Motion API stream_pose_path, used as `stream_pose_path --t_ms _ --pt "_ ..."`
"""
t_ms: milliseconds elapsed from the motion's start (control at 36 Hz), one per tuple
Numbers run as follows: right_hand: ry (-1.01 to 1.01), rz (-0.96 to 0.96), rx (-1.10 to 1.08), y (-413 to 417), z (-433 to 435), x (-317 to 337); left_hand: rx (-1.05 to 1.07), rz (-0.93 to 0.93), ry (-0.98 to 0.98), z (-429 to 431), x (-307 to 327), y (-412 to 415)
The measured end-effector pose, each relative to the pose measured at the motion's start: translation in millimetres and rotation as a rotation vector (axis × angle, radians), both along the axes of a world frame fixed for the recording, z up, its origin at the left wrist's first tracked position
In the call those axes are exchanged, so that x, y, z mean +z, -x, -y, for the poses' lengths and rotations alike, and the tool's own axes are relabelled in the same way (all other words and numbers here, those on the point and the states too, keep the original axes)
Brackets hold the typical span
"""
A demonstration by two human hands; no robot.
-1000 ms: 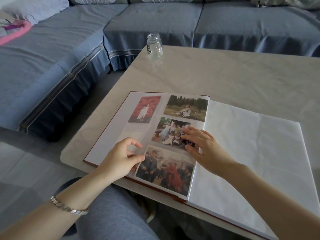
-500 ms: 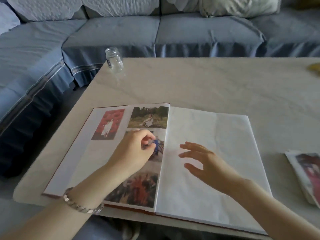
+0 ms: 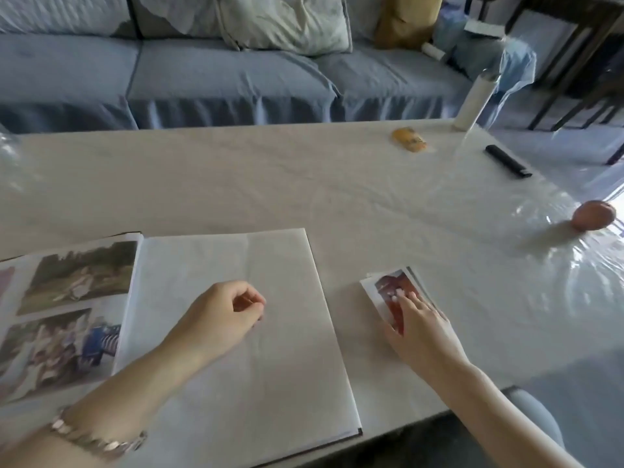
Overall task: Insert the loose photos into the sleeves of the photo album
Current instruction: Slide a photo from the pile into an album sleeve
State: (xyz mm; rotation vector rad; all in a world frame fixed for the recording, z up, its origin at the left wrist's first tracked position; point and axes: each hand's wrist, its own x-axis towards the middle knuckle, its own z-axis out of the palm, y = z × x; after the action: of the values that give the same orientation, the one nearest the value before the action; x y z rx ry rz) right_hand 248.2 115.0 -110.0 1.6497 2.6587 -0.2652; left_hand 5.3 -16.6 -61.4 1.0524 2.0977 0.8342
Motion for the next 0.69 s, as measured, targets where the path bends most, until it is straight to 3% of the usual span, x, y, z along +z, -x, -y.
stream_pose_path --t_ms 167,250,361,444,556,694 --pt "-0.28 -0.081 0.129 1 3 -6 0.031 0.018 0.002 -1 -1 -6" --pt "-0.26 -0.083 0.124 1 5 3 0.046 0.031 0.008 0 0 -7" --pt "-0.132 0.074 0.098 1 6 12 0.066 0.055 0.001 2 1 -6" --pt "-0.119 0.01 0.073 -2 11 16 0.078 0.113 -0.004 3 3 -8" --pt "-0.349 -0.238 0.066 -3 13 15 0.086 0.248 -0.027 0 9 -16" --pt "-0.288 -0.255 0.057 13 13 20 0.04 0.343 -0.035 -7 15 -26"
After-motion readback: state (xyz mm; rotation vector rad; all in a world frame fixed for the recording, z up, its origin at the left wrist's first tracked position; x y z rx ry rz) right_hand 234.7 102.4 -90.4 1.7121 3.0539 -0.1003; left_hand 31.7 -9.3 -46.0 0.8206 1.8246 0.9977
